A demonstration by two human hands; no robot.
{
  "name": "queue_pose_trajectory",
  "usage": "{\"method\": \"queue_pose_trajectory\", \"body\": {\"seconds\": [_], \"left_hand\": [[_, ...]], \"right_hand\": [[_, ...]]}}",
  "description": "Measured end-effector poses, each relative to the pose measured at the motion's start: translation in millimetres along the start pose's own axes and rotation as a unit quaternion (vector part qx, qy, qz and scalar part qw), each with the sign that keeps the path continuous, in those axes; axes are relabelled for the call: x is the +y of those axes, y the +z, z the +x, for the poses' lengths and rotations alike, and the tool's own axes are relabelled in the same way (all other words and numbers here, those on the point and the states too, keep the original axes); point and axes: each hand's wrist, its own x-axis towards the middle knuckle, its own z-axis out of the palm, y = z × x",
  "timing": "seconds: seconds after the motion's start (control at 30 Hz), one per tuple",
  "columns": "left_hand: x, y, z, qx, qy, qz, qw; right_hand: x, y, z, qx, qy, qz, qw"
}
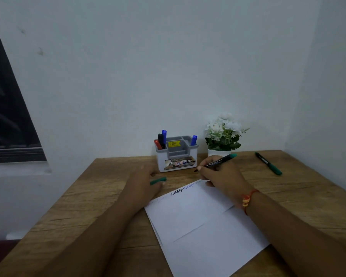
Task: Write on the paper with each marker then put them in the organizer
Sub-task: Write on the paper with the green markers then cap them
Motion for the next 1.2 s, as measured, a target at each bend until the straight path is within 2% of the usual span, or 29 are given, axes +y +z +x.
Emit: {"method": "queue_pose_trajectory", "body": {"seconds": [0.13, 0.27, 0.4, 0.6, 1.2], "left_hand": [[-5.1, 3.6, 4.4, -0.043, -0.016, 0.045, 0.998], [-3.9, 3.1, 5.1, -0.056, -0.017, 0.044, 0.997], [-0.9, -1.4, 2.7, -0.019, -0.011, 0.002, 1.000], [10.2, -9.4, -2.8, 0.042, 0.037, -0.084, 0.995], [18.8, -9.0, -6.5, 0.038, 0.070, -0.117, 0.990]], "right_hand": [[-8.3, 5.1, -6.2, -0.041, 0.039, 0.060, 0.997], [-9.4, 5.2, -10.9, -0.059, 0.021, 0.057, 0.996], [-9.7, 2.7, -12.1, -0.059, 0.004, 0.035, 0.998], [-17.4, 4.4, -13.7, -0.067, 0.038, 0.180, 0.981], [-21.2, 4.8, -17.7, -0.088, 0.028, 0.205, 0.974]]}}
